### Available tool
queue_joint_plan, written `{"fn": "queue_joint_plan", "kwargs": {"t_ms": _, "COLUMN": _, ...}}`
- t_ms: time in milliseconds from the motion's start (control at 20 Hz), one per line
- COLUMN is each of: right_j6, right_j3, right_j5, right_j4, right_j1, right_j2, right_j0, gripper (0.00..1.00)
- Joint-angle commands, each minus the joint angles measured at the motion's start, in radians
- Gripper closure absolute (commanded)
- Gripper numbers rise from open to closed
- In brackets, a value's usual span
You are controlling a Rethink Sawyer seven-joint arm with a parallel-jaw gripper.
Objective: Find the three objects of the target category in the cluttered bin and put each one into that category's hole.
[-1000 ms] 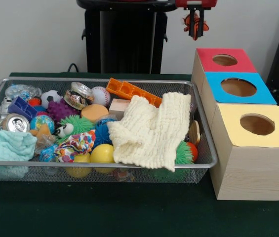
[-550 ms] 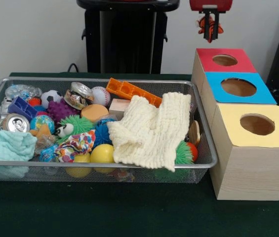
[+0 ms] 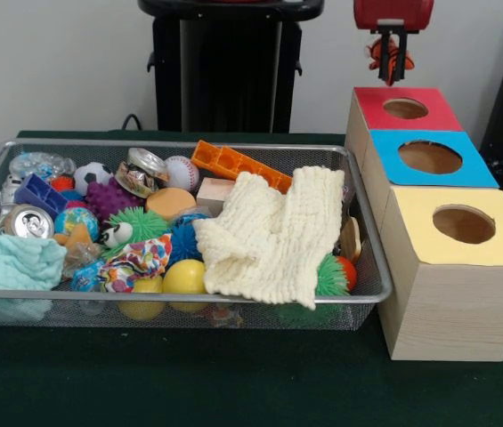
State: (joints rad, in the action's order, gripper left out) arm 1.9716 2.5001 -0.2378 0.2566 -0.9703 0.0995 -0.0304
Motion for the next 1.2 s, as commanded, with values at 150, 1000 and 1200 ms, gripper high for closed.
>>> {"fn": "queue_joint_plan", "kwargs": {"t_ms": 150, "right_j6": 0.15, "right_j3": -0.19, "right_j5": 0.157, "right_j4": 0.118, "right_j1": -0.017, "right_j2": -0.048, "right_j0": -0.008, "gripper": 1.0}}
{"fn": "queue_joint_plan", "kwargs": {"t_ms": 1000, "right_j6": 0.153, "right_j3": -0.301, "right_j5": 0.123, "right_j4": 0.152, "right_j1": 0.108, "right_j2": -0.091, "right_j0": -0.076, "gripper": 1.0}}
{"fn": "queue_joint_plan", "kwargs": {"t_ms": 1200, "right_j6": 0.148, "right_j3": -0.316, "right_j5": 0.099, "right_j4": 0.124, "right_j1": 0.144, "right_j2": -0.084, "right_j0": -0.058, "gripper": 1.0}}
